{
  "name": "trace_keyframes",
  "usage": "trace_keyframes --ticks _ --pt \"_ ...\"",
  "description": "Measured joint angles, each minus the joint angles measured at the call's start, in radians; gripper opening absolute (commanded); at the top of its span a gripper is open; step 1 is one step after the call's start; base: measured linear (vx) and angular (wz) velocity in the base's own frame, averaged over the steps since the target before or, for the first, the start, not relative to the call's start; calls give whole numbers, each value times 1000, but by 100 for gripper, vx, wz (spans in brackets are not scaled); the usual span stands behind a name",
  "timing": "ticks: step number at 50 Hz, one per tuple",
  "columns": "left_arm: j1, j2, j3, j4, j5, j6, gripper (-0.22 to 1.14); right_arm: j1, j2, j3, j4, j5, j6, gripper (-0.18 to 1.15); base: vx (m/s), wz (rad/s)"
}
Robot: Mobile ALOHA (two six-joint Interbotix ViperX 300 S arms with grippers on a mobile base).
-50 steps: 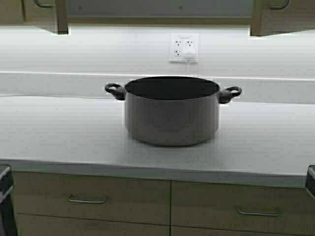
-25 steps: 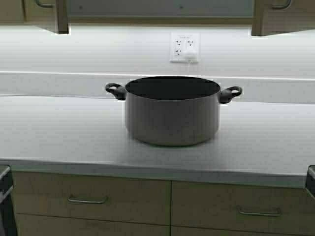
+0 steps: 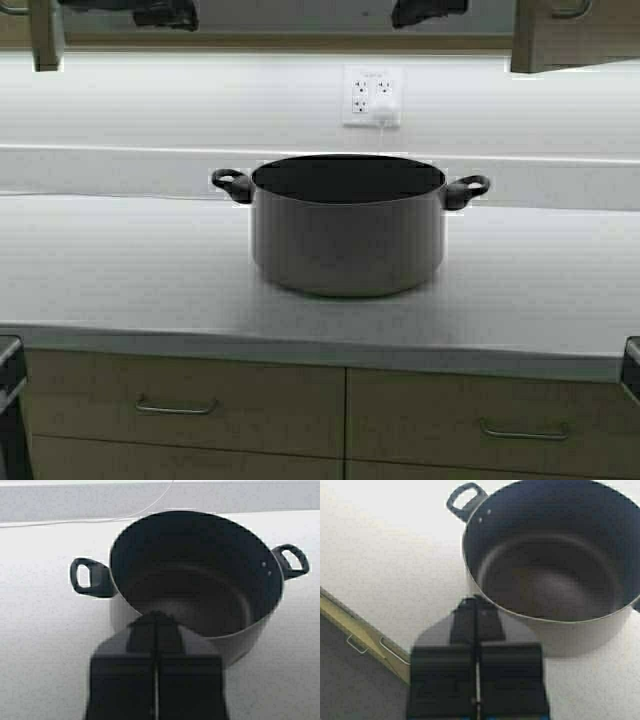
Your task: Open the cabinet, put the pot inside, then close it
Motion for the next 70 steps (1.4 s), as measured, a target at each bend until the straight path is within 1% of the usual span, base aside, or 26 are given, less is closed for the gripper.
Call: trace_keyframes --ticks 8,13,17,19,22,26,29,32,35,39,41,43,47,51,54,58,60,61,63,67,70 --pt "14 -67 43 -2 2 5 2 -31 -126 67 17 -5 3 6 0 0" --pt "11 -92 55 -2 0 5 3 -75 -190 97 43 2 3 6 0 0" --pt "15 -94 60 -2 2 5 3 -103 -218 98 57 46 9 8 0 0" --pt "17 -94 61 0 3 -2 3 -100 -215 89 61 94 8 12 0 0" --pt "15 -94 60 -2 6 -9 5 -83 -187 67 74 155 6 22 0 0" --pt "14 -94 63 -2 9 -38 15 -55 -143 31 112 221 6 47 0 0" --pt "12 -95 67 -2 8 -74 29 -17 -110 2 152 238 6 69 0 0" --pt "-21 -95 74 -2 -5 -95 48 11 -72 -21 206 225 5 88 0 0" --pt "-77 -94 81 -2 -34 -106 69 26 -31 -32 259 178 6 100 0 0" --pt "-118 -81 103 0 -121 -137 96 34 20 -28 336 81 6 101 0 0" --pt "-121 -66 117 -2 -179 -167 104 35 38 -12 387 5 5 100 0 0" --pt "-123 -44 135 0 -245 -213 106 37 54 8 436 -71 6 100 0 0" --pt "-127 12 170 -2 -377 -316 102 74 83 58 528 -298 21 100 0 0" --pt "-127 124 201 0 -532 -468 102 129 117 100 560 -509 77 100 1 0" --pt "-127 224 210 -2 -632 -569 102 155 152 123 558 -635 193 100 0 0" --pt "-129 411 204 0 -792 -721 102 156 233 156 497 -744 448 100 0 0" --pt "-127 497 195 0 -857 -784 102 153 276 169 433 -778 589 100 0 0" --pt "-126 535 190 0 -887 -808 102 152 310 176 379 -798 678 100 0 0" --pt "-127 612 176 3 -943 -876 102 149 367 187 291 -827 802 100 0 0" --pt "-124 752 149 23 -1051 -1017 102 117 468 196 110 -884 996 100 1 0" --pt "-100 844 130 46 -1124 -1135 102 77 540 206 -8 -937 1147 100 1 0"
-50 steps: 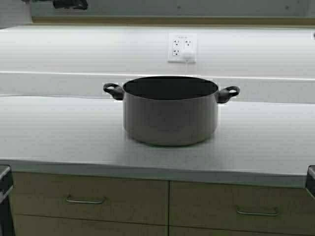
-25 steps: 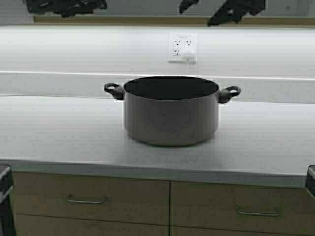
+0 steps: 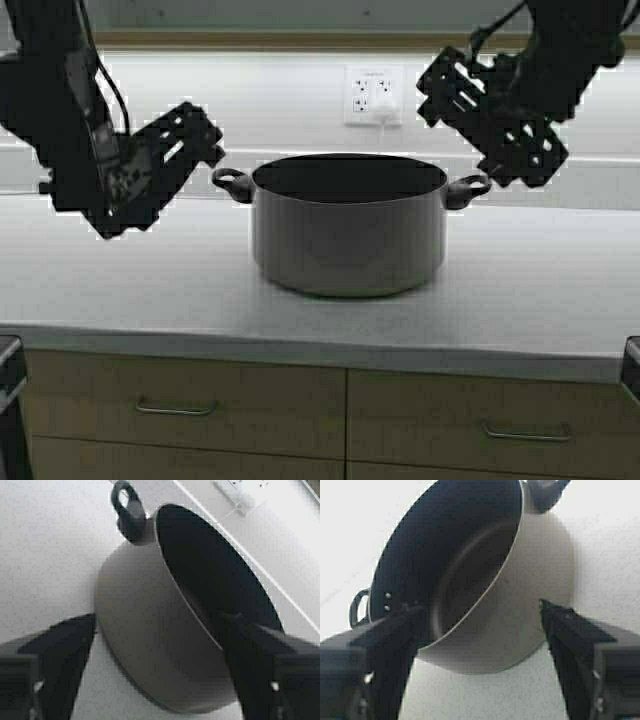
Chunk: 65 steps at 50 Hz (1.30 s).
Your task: Open the cabinet, put the pot inside, then close it
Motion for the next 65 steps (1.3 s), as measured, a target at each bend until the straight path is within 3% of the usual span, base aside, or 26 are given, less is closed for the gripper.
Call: trace_keyframes --ticks 4,13,34,46,52,65 --pt "52 98 -17 43 -86 -146 102 -69 87 15 -144 -100 173 100 2 0" --pt "126 207 -23 130 -213 -310 102 -140 196 40 -310 -244 321 100 10 0" --pt "156 265 -170 176 -238 -311 102 -163 333 -5 -339 -416 396 100 16 -3" --pt "313 348 -379 397 -120 -362 102 -179 541 -163 -310 -555 569 100 5 -2" --pt "350 383 -468 428 -81 -391 102 -221 647 -258 -311 -623 663 99 2 0" --pt "380 463 -632 532 2 -426 102 -267 778 -399 -347 -650 703 100 1 1"
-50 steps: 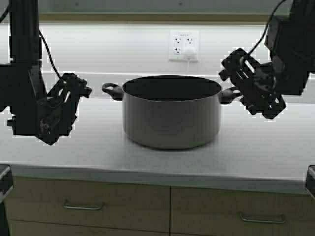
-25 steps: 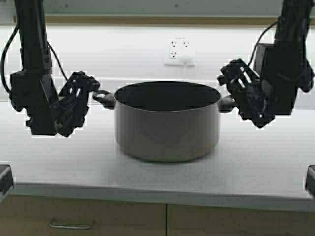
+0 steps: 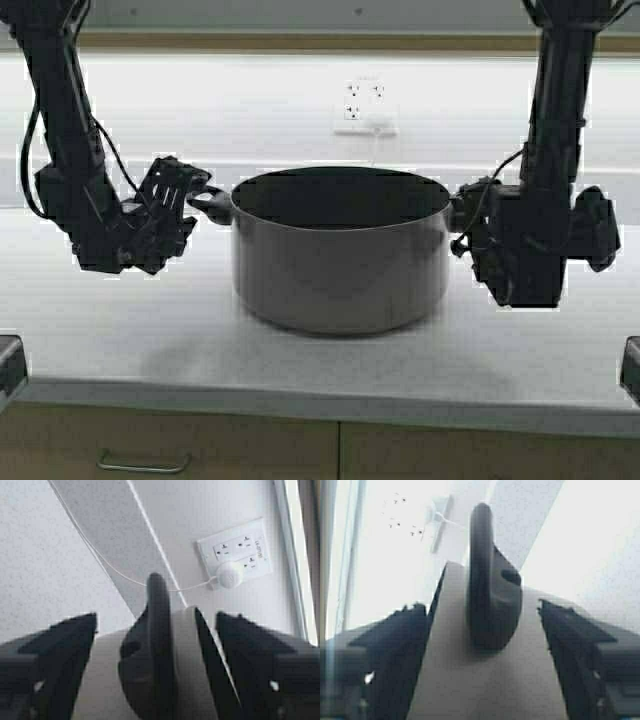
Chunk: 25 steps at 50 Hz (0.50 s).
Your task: Open the cabinet, put the pot inside, then close it
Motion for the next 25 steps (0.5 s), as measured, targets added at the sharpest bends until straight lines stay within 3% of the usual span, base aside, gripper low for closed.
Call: trace_keyframes --ticks 12,25 --pt "3 37 -86 18 49 -44 102 -66 71 -126 -49 -8 91 99 0 0" --pt "3 44 -103 18 58 -58 102 -66 109 -199 -95 -8 103 99 1 0"
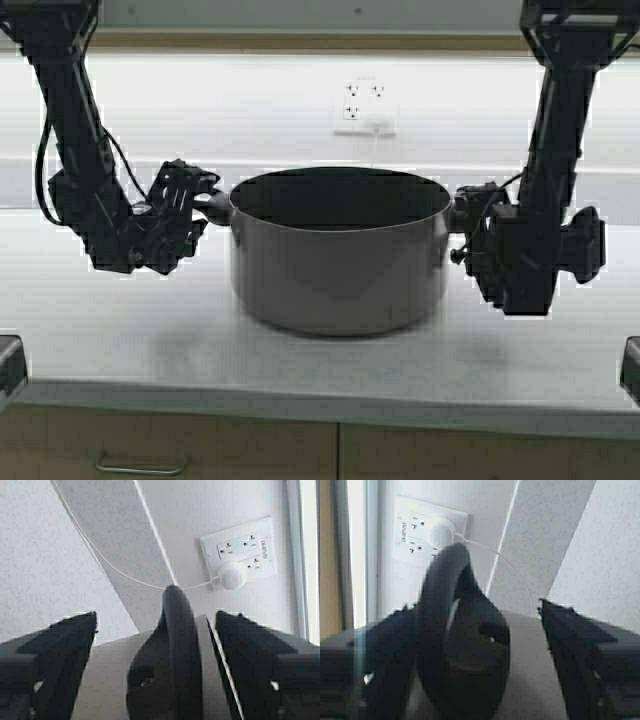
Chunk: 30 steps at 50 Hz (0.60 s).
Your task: Open the cabinet, put the pot inside, then close it
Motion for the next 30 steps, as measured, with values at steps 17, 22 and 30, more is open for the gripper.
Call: trace_keyframes --ticks 17,22,30 --pt "2 5 -2 5 2 -2 85 -9 3 -26 0 3 5 64 0 0" --pt "0 5 0 31 -2 -5 37 -12 2 -26 -3 15 2 7 0 0" --pt "-3 0 -2 58 -8 -8 -11 -11 -2 -25 -14 20 -2 6 0 0"
